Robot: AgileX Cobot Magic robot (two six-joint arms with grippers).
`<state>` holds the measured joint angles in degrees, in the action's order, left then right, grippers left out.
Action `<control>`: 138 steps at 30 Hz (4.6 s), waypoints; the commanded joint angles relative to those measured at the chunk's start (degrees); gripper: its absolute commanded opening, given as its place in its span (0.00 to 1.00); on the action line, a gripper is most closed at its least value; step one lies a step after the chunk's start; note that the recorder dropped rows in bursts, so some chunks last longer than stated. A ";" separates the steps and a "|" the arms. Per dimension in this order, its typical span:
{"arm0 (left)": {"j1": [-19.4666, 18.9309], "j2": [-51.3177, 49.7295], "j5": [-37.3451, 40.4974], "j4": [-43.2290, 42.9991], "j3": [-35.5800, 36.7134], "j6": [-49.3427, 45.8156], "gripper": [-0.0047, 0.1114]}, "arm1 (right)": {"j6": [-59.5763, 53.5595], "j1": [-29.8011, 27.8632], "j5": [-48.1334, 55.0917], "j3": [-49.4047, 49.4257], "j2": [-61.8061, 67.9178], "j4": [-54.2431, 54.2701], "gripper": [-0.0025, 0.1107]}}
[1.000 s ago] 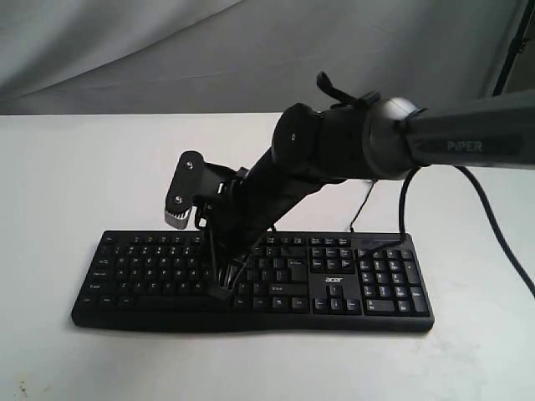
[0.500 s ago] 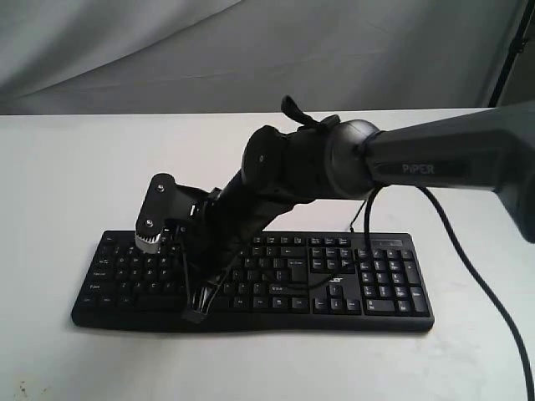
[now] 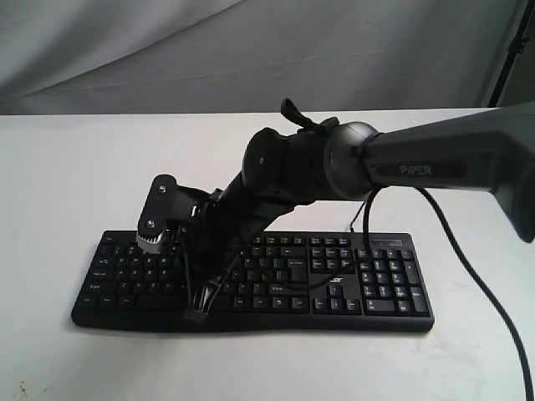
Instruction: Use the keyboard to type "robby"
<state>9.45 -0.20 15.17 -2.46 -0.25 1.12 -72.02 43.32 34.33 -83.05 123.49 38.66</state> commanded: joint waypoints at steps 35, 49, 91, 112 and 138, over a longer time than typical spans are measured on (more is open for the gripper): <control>0.36 0.20 -0.33 -0.27 0.25 0.16 0.04 | -1.16 0.63 -1.38 -0.42 2.28 1.56 0.02; 0.36 0.20 -0.33 -0.27 0.25 0.16 0.04 | -1.16 0.63 -1.26 -0.42 -0.04 1.44 0.02; 0.36 0.20 -0.33 -0.27 0.25 0.16 0.04 | -1.16 0.63 -0.89 -0.42 2.25 1.35 0.02; 0.36 0.20 -0.33 -0.27 0.25 0.16 0.04 | 3.15 -1.71 3.70 -6.84 0.72 -4.02 0.02; 0.36 0.20 -0.33 -0.27 0.25 0.16 0.04 | 4.87 -3.54 8.69 -12.72 5.86 -5.97 0.02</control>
<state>9.45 -0.20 15.17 -2.46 -0.25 1.12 -66.65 40.38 43.89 -95.51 129.71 32.91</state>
